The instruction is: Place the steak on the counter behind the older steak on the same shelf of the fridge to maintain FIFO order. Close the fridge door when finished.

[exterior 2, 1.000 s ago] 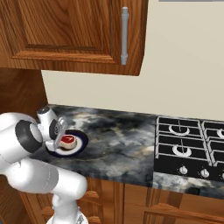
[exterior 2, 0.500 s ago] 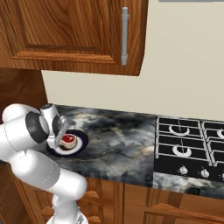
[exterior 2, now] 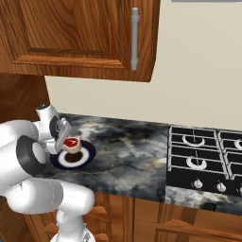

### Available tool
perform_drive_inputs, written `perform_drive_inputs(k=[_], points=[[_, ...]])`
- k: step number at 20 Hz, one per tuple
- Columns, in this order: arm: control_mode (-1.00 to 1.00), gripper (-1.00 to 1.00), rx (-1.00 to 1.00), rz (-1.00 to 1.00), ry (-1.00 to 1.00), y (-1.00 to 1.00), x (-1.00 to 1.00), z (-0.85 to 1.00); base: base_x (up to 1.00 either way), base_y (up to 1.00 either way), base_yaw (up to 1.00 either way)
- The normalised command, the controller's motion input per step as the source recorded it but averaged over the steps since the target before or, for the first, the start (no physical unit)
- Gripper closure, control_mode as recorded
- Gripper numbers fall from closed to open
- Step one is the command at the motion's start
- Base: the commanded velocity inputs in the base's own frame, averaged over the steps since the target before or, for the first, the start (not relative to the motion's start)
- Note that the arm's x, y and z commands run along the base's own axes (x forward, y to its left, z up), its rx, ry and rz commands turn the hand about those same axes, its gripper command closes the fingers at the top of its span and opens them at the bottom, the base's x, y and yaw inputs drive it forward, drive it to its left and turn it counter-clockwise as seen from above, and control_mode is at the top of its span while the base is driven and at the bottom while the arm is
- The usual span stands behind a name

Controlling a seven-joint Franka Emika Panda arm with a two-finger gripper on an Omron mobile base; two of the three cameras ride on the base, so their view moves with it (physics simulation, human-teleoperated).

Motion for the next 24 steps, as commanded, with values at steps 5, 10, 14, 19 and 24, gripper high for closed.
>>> perform_drive_inputs(k=[5, 10, 14, 19, 24], points=[[-1.0, 1.0, 0.02, 0.02, -0.06, 0.0, -0.99, 1.0, 0.0, 0.0, 0.0], [-1.0, 1.0, 0.05, 0.07, 0.0, -0.05, -1.0, 1.0, 0.0, 0.0, 0.0], [-1.0, 1.0, 0.0, 0.16, 0.0, -0.31, -0.83, 0.88, 0.0, 0.0, 0.0], [-1.0, 1.0, 0.0, 0.22, 0.01, -0.48, -0.22, 0.68, 0.0, 0.0, 0.0], [-1.0, 1.0, 0.0, 0.15, 0.05, -0.09, 0.01, 0.04, 0.0, 0.0, 0.0]])
